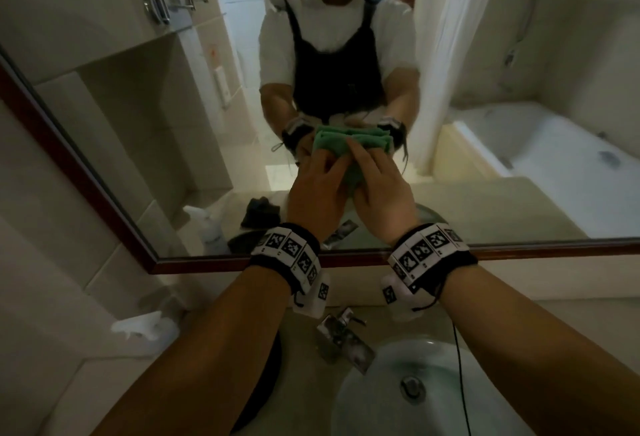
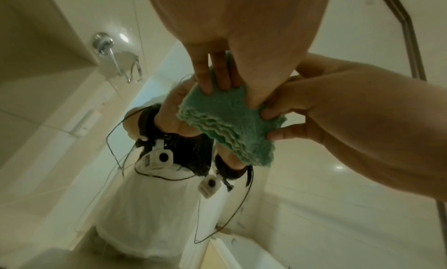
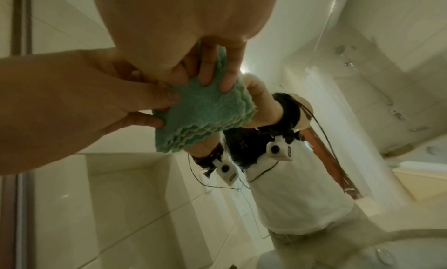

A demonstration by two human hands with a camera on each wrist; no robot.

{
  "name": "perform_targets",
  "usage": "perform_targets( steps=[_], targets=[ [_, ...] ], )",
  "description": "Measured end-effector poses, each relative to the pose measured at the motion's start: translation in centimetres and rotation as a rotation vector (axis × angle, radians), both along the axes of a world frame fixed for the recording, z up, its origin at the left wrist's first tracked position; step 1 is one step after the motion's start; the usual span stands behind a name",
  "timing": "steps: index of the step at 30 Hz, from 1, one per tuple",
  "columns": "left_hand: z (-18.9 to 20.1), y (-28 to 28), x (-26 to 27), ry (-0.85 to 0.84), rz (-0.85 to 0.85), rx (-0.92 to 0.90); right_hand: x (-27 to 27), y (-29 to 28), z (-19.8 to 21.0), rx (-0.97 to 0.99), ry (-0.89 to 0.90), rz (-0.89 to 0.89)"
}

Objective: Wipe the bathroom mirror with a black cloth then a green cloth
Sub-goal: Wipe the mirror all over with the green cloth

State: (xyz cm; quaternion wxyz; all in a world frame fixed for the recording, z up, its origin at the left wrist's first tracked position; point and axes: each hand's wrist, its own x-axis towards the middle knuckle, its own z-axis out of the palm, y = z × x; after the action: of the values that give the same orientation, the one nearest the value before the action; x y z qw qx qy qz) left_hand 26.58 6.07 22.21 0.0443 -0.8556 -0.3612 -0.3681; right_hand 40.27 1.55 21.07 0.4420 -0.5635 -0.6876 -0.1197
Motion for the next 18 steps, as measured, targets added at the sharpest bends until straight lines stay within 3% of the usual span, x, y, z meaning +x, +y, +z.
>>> perform_targets(
  steps=[5,9,18],
  targets=[
    [-0.2,0.0,1.2,0.007,0.130,0.017,2.2,-1.0,-0.7,0.103,0.091,-0.124],
    [-1.1,0.6,0.3,-0.020,0.198,-0.020,2.9,-0.8,-1.2,0.162,-0.019,-0.299],
    [-2.1,4.3,-12.8,-0.307,0.476,-0.193,0.9,1.4,-2.0,-0.024,-0.156,-0.428]
  ],
)
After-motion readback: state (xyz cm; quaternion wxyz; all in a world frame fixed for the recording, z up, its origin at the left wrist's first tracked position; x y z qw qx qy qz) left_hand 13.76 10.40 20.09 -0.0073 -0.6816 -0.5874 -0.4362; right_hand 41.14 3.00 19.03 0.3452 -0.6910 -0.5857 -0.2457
